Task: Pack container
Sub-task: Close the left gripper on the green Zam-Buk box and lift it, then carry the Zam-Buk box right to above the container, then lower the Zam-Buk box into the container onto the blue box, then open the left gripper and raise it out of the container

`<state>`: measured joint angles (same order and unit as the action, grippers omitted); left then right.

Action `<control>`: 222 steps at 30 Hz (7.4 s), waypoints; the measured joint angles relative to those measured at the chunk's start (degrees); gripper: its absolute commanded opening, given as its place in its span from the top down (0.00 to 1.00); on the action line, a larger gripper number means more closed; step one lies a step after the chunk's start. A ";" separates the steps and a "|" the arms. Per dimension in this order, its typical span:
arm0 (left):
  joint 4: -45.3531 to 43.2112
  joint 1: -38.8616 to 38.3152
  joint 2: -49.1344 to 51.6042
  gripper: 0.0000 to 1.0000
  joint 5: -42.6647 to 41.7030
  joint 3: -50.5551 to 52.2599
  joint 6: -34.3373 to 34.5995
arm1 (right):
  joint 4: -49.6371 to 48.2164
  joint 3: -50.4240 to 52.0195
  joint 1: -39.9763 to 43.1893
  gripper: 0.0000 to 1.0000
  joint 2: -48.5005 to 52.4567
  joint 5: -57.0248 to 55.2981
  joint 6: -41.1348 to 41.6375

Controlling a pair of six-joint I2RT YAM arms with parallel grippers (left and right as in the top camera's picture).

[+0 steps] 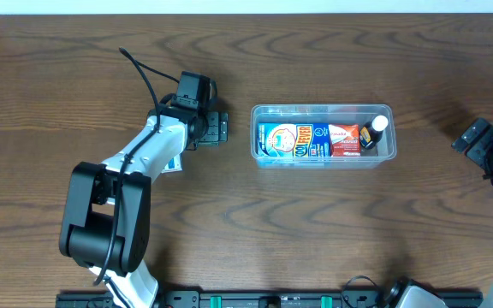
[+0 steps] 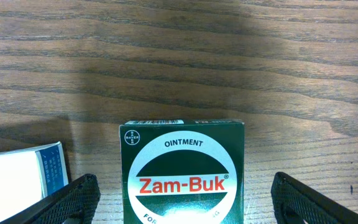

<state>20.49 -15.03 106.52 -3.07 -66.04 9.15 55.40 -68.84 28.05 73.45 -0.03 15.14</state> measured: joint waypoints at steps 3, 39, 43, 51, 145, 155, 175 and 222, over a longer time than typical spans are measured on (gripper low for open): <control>-0.13 0.00 1.03 0.11 0.00 0.00 0.00 | 0.00 0.00 0.00 0.01 0.00 0.00 0.00; 9.88 -0.57 -15.58 0.54 0.07 -3.17 2.84 | 0.02 0.00 0.00 0.01 0.00 0.00 -0.02; 14.10 -3.10 -19.54 0.54 0.17 -7.56 5.16 | 0.00 0.00 0.00 0.01 0.00 0.00 0.00; 15.85 -12.11 -20.20 0.54 2.56 -12.46 12.09 | 0.00 0.00 0.00 0.01 0.00 0.00 0.00; 8.68 -24.04 0.00 0.94 5.84 -12.55 16.96 | 0.00 0.00 0.00 0.01 0.00 0.00 0.00; 22.97 -24.04 -0.02 0.94 -0.46 -26.14 9.11 | 0.02 0.00 0.00 0.01 0.00 -0.02 0.00; 23.10 -24.59 8.94 0.94 -10.40 -32.26 6.54 | 0.00 0.00 0.00 0.01 0.00 0.00 0.00; 19.93 -25.38 17.77 0.94 4.35 -32.26 4.52 | 0.00 0.00 0.00 0.01 0.00 0.00 0.00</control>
<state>40.42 -40.40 124.29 1.28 -98.30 13.67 55.40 -68.84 28.05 73.45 -0.03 15.14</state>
